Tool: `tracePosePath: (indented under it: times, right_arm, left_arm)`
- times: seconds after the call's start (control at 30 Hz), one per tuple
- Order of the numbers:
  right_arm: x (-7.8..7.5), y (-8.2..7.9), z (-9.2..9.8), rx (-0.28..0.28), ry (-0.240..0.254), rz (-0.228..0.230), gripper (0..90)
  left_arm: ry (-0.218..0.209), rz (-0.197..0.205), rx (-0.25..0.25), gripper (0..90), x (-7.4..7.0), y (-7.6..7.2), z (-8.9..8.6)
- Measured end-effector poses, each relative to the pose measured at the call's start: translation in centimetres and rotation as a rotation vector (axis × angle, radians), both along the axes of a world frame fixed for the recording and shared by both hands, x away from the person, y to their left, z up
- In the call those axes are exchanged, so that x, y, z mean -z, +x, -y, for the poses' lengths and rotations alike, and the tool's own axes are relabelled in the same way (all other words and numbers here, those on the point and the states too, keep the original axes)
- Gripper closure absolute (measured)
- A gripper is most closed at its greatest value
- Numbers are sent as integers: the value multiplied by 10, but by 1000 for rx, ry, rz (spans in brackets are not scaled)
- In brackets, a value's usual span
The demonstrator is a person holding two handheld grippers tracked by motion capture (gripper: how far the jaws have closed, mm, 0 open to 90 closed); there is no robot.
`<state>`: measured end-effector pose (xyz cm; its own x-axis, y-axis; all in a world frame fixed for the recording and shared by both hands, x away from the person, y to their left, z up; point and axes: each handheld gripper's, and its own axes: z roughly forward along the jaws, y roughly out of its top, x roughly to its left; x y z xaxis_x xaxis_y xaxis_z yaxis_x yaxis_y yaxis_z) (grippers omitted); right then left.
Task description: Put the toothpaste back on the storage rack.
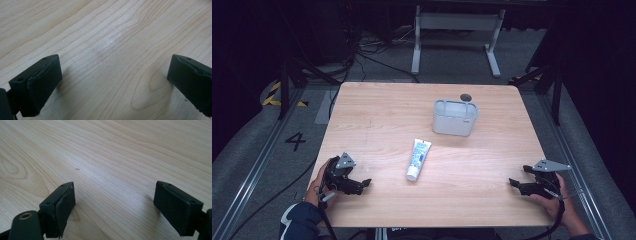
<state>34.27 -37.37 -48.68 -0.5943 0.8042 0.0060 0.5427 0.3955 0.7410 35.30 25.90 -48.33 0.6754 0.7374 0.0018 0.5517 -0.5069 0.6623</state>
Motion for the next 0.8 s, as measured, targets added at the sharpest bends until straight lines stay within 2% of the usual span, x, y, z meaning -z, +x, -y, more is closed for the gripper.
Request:
tracePosePath:
  times: [0.03,0.1,0.33,0.4,0.43,0.57,0.63,0.67,0.7,0.73,0.8]
  right_arm:
    - [0,0,0,0,0,0,178]
    - [0,0,0,1,-1,0,179]
    - [0,0,0,3,-1,0,179]
    - [0,0,0,2,-1,-1,179]
    - [0,1,0,2,-1,-1,179]
    - [0,1,0,2,-1,0,179]
    - [0,1,0,2,-1,-1,179]
    - [0,1,0,2,-1,-1,179]
    - [0,1,0,2,-1,-1,179]
    - [0,1,0,2,-1,-1,179]
    - [0,1,0,2,-1,-1,179]
  left_arm:
    - [-5,-9,-15,0,0,0,1]
    - [4,2,-16,0,0,1,1]
    - [-6,-16,-34,1,0,-1,2]
    - [8,6,-24,0,0,1,2]
    - [5,-22,-37,0,-1,0,4]
    - [54,-80,-63,5,-8,5,14]
    - [62,-89,-49,61,-11,6,18]
    - [53,-91,-59,114,-13,6,20]
    - [65,-85,-49,185,-16,7,21]
    - [47,-99,-55,218,-16,8,23]
    - [30,-91,-50,167,-19,9,25]
